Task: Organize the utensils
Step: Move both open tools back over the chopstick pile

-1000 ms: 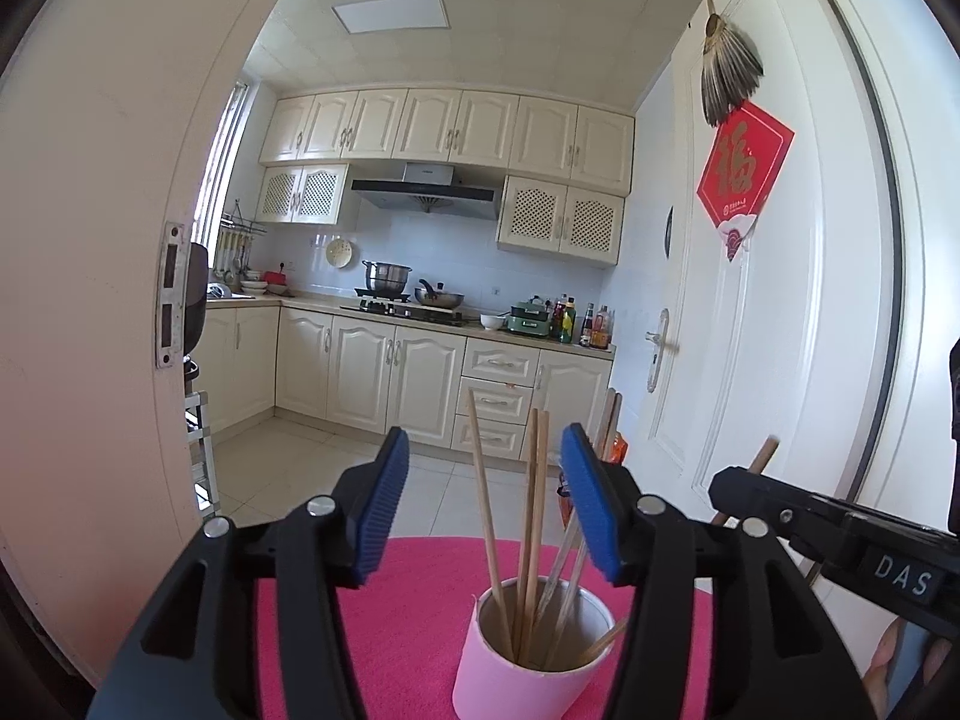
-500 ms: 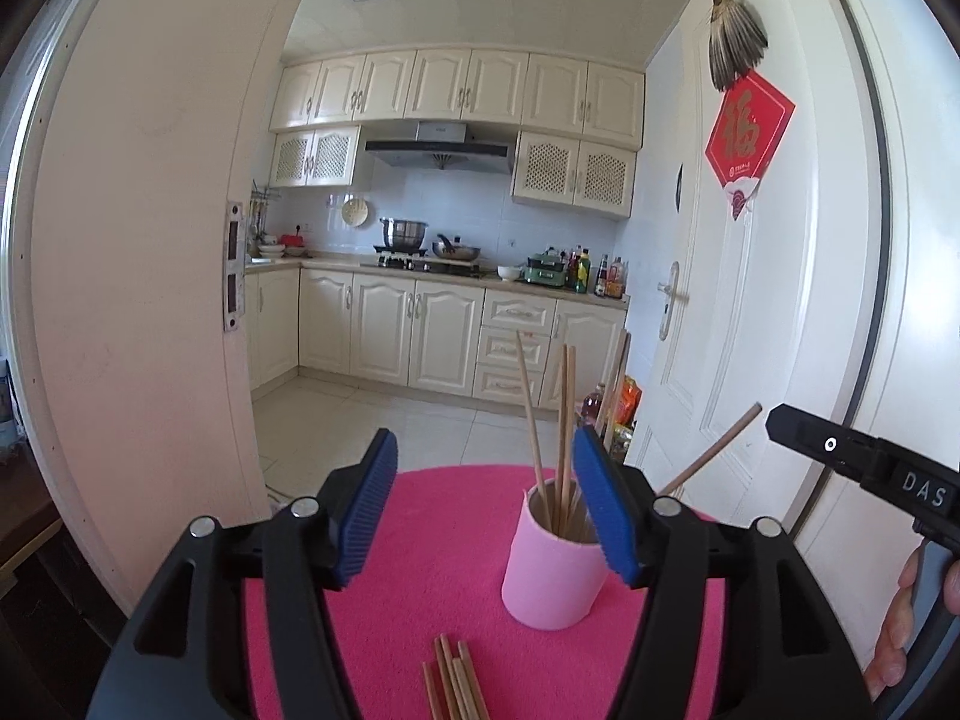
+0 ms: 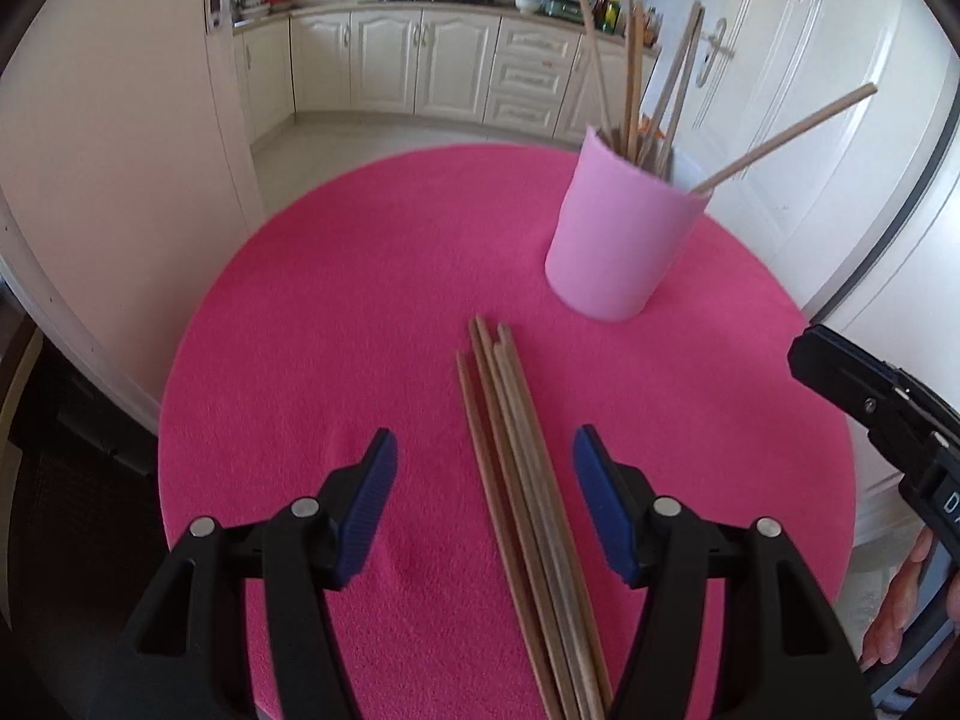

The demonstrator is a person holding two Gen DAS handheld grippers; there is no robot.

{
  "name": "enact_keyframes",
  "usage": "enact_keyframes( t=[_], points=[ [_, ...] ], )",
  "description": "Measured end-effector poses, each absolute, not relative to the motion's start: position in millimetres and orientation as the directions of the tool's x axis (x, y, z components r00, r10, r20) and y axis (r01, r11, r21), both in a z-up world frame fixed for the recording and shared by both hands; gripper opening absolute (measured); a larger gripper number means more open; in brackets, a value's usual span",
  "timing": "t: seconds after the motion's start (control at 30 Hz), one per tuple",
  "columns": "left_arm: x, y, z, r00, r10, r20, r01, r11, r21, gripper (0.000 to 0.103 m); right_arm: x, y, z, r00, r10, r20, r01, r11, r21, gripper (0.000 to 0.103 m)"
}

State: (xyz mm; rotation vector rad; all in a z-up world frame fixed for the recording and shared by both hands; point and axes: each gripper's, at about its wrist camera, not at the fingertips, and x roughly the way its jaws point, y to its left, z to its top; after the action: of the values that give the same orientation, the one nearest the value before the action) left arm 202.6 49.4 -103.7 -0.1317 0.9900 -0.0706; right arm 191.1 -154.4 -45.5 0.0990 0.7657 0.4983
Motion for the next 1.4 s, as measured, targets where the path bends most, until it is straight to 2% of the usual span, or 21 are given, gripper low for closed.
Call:
enact_keyframes(
  t=[0.17, 0.37, 0.73, 0.8, 0.87, 1.0, 1.13, 1.2, 1.4],
  points=[
    [202, 58, -126, 0.497, -0.088, -0.864, -0.044, 0.991, -0.126, 0.060, 191, -133, -71, 0.521, 0.449, -0.726, -0.424, 0.874, 0.237, 0.027],
    [200, 61, -143, 0.462, -0.077, -0.884, -0.051, 0.992, -0.113, 0.060, 192, -119, -81, 0.480, 0.433, -0.763, -0.441, 0.871, 0.217, 0.027],
    [211, 35, -154, 0.431, 0.063, -0.900, 0.002, 0.998, 0.070, 0.060, 196, -109, -92, 0.449, 0.394, -0.802, -0.445, 0.877, 0.182, 0.027],
    [211, 33, -153, 0.420, 0.024, -0.907, 0.024, 0.999, 0.037, 0.040, 198, -106, -95, 0.435, 0.388, -0.813, -0.450, 0.875, 0.177, 0.027],
    [210, 33, -148, 0.417, 0.014, -0.909, 0.038, 0.999, 0.033, 0.027, 200, -101, -98, 0.419, 0.385, -0.822, -0.459, 0.871, 0.174, 0.027],
    [206, 45, -146, 0.430, -0.027, -0.903, 0.021, 1.000, -0.019, 0.011, 205, -93, -103, 0.363, 0.405, -0.839, -0.471, 0.857, 0.209, 0.027],
    [208, 56, -146, 0.433, -0.088, -0.897, 0.021, 0.996, -0.088, 0.009, 211, -85, -109, 0.318, 0.396, -0.861, -0.465, 0.857, 0.222, 0.026],
    [207, 61, -146, 0.436, -0.111, -0.893, 0.016, 0.993, -0.116, 0.008, 212, -82, -111, 0.307, 0.389, -0.869, -0.461, 0.859, 0.222, 0.022],
    [200, 64, -145, 0.450, -0.140, -0.882, 0.011, 0.988, -0.152, 0.008, 210, -76, -111, 0.290, 0.387, -0.875, -0.462, 0.857, 0.226, 0.018]
  ],
)
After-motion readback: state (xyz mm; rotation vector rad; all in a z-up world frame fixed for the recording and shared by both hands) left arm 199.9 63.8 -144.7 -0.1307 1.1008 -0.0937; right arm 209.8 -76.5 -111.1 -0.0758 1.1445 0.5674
